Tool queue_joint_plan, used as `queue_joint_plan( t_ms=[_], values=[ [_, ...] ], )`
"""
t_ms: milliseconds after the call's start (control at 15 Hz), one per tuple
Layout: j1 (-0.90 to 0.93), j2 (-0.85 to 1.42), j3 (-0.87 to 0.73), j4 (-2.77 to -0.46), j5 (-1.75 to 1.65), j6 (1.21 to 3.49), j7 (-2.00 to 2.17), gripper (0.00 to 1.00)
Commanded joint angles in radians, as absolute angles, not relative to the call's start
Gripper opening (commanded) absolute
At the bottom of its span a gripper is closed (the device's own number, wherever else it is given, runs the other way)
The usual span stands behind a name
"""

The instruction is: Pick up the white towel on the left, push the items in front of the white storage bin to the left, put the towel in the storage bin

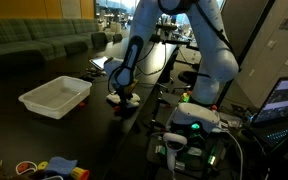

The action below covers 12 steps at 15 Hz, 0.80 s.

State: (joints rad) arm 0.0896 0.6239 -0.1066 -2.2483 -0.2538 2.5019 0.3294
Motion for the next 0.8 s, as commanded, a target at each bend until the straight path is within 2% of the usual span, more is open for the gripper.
queue_joint_plan(
  t_ms=[0, 733],
  values=[
    [0.123, 0.686, -0.027, -2.200, -0.227, 2.487, 0.215, 0.03],
    [0.239, 0.797, 0.132, -1.962, -0.232, 2.453, -0.017, 0.03]
  ],
)
